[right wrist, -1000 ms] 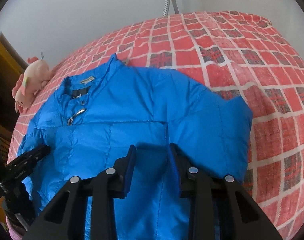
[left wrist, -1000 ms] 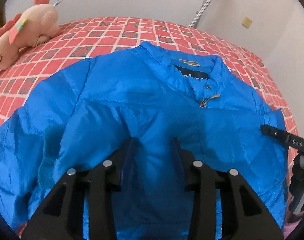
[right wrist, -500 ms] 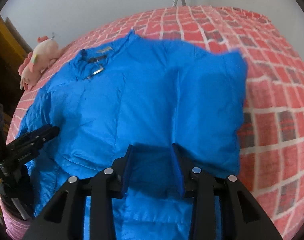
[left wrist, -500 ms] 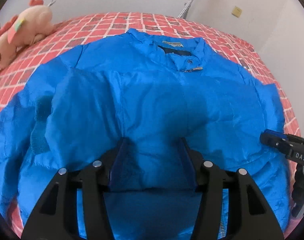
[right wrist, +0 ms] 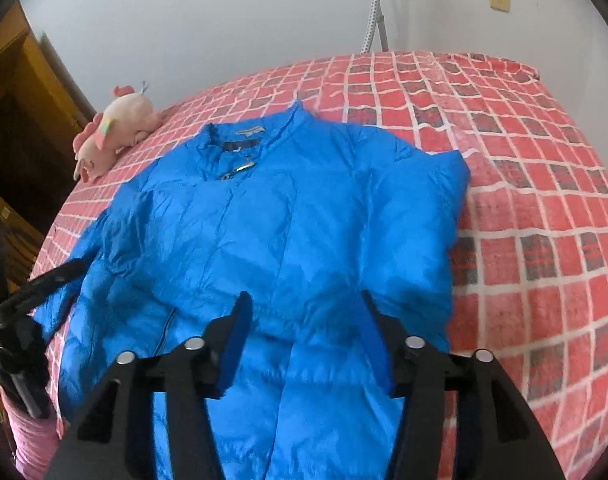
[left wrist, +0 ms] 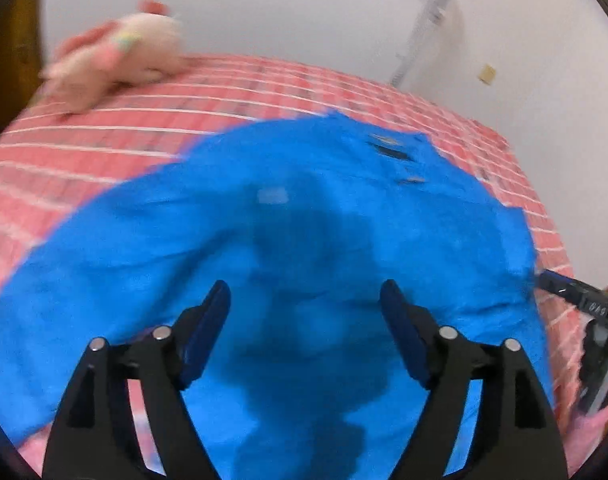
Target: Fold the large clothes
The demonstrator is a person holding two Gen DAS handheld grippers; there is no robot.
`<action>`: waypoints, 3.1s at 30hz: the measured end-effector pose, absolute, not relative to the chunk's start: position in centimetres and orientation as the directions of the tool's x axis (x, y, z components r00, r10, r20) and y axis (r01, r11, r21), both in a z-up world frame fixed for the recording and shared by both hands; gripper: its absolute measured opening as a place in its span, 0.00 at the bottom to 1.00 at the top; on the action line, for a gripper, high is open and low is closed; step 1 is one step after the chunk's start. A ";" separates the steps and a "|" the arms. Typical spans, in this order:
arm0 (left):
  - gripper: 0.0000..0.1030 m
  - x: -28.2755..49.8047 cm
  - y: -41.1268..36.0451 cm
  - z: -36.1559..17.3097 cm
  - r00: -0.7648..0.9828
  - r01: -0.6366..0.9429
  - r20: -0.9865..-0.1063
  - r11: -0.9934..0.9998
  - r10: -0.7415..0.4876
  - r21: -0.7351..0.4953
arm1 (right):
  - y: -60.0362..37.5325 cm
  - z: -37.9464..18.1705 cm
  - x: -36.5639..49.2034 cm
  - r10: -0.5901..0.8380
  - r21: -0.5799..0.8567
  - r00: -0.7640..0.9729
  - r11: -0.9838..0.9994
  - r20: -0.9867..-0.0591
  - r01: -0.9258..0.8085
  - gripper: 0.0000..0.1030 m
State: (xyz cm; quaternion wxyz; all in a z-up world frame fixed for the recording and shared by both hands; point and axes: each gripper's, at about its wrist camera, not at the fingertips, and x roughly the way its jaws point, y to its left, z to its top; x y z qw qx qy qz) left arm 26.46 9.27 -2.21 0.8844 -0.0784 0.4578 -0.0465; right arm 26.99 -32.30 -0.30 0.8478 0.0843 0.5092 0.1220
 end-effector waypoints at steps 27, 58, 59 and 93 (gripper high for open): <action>0.91 6.4 44.2 -7.3 0.472 -0.679 -0.872 0.684 0.130 -0.266 | -31.6 -2.0 24.0 0.275 0.238 0.414 0.961 -0.868 -0.138 0.64; 0.26 15.1 23.6 5.5 0.772 -0.179 -0.624 0.902 -0.119 -0.393 | -32.6 -1.5 23.5 0.286 0.251 0.433 0.958 -0.855 -0.137 0.64; 0.26 16.2 21.7 5.8 0.771 -0.132 -0.617 0.909 -0.157 -0.395 | -32.7 -1.5 23.5 0.286 0.252 0.434 0.958 -0.855 -0.135 0.64; 0.63 29.5 4.6 -2.0 0.565 0.182 -0.694 0.887 -0.447 -0.424 | -32.8 -3.9 24.6 0.243 0.212 0.399 0.970 -0.884 -0.121 0.64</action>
